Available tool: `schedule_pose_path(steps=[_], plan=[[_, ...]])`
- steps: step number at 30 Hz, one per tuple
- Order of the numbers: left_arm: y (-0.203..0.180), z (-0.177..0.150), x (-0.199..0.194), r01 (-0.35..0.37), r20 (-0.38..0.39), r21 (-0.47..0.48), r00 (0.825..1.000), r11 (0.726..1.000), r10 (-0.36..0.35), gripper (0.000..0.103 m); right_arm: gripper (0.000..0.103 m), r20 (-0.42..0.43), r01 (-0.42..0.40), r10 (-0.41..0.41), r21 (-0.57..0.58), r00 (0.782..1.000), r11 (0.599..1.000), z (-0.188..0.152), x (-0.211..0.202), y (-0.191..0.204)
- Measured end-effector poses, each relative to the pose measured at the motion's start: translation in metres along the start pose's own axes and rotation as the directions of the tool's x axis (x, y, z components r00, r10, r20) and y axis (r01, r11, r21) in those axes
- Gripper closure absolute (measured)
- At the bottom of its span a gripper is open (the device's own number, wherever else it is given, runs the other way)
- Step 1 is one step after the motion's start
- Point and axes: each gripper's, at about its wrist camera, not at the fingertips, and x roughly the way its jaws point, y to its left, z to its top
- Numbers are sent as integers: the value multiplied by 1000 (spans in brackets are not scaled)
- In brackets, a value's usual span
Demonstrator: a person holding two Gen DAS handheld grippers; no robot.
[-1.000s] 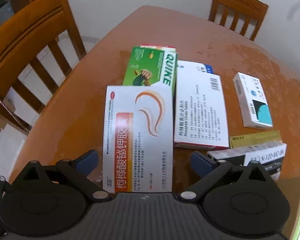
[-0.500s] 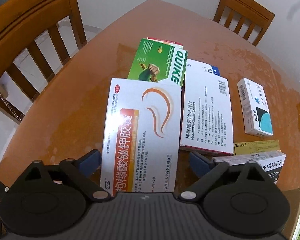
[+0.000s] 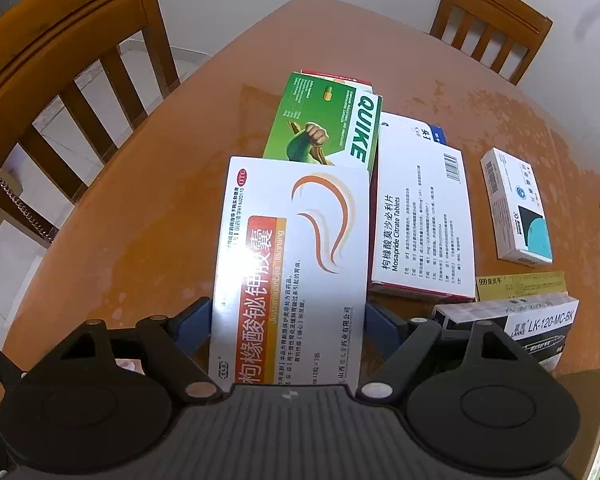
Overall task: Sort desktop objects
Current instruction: 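Close the right gripper on the capsule box and lift it, then hold the capsule box in the right gripper above the table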
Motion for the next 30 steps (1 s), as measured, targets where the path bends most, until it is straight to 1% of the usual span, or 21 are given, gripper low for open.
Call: schedule_pose_path(steps=[7, 10, 15, 19, 24, 30], plan=[[-2, -1, -2, -11, 4, -9, 1000, 1000, 11, 0, 18, -34, -72, 76, 91, 997, 993, 2, -3, -15], [-1, -1, -1, -10, 5, -17, 1000, 1000, 10, 0, 18, -37, -80, 85, 108, 996, 991, 3, -6, -18], [1, -4, 1, -12, 14, -22, 1000, 1000, 12, 0, 18, -48, -137, 145, 153, 988, 979, 3, -16, -26], [1, -7, 2, -12, 24, -22, 1000, 1000, 12, 0, 18, -71, -131, 141, 140, 987, 981, -2, -26, -29], [2, -8, 1, -11, 35, -20, 999, 1000, 11, 0, 18, -123, -112, 124, 98, 985, 989, -15, -33, -27], [3, -9, 2, -9, 44, -17, 999, 1000, 10, 0, 19, -193, -75, 85, 56, 978, 996, -32, -26, -24]])
